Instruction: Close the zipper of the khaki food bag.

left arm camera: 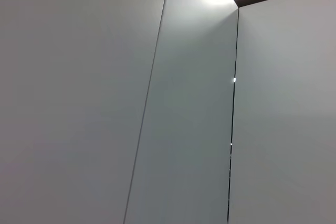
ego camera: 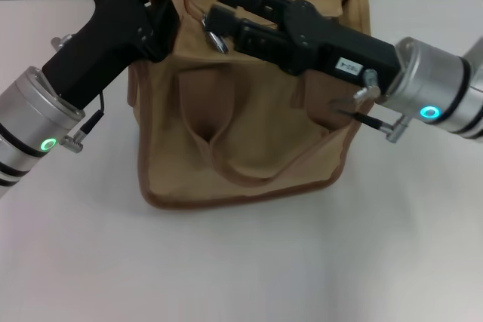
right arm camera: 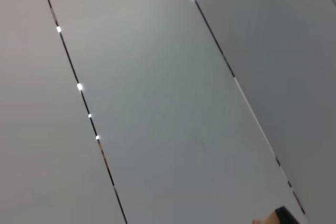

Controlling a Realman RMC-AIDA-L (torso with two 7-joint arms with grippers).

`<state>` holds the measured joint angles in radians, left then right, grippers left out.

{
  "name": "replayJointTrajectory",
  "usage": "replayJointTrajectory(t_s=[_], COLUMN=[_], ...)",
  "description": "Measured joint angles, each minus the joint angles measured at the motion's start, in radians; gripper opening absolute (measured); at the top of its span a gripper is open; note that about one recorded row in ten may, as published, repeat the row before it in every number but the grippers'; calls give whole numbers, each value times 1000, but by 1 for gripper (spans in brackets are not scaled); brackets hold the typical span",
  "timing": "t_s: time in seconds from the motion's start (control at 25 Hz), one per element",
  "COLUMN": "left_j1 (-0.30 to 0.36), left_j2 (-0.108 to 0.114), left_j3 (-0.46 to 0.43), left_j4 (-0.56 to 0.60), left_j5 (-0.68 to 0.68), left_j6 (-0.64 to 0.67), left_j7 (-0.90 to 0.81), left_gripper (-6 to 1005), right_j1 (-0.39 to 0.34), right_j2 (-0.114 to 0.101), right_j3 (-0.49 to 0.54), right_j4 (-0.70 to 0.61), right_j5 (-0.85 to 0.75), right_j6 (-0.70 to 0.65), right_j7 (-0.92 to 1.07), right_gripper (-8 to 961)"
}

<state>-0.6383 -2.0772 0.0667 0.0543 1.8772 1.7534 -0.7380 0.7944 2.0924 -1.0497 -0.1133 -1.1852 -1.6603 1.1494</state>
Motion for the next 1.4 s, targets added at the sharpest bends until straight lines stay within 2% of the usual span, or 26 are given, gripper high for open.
replayJointTrajectory(t_s=[0.12,0.52,0.92,1.12,1.4], left_j1=[0,4,-19,-33,-35], left_j2=[2,3,1,-1,-1], left_j3=[-24,-57,-57,-57,-57], left_j4=[-3,-3,-4,-9,-15], left_j5=[-1,-2,-3,-3,-4], left_j6=[-4,-3,-4,-11,-14], left_j7=[0,-10,-12,-12,-12], left_gripper=[25,27,29,29,31], right_j1=[13,-33,-6,21,16], right_j2=[0,0,0,0,0], right_j3=[-13,-11,-24,-99,-75], right_j4=[12,14,19,5,2], right_j5=[-5,-1,-9,-6,0], right_j6=[10,4,73,33,70], right_j7=[0,24,50,57,65], right_gripper=[727,727,727,727,726])
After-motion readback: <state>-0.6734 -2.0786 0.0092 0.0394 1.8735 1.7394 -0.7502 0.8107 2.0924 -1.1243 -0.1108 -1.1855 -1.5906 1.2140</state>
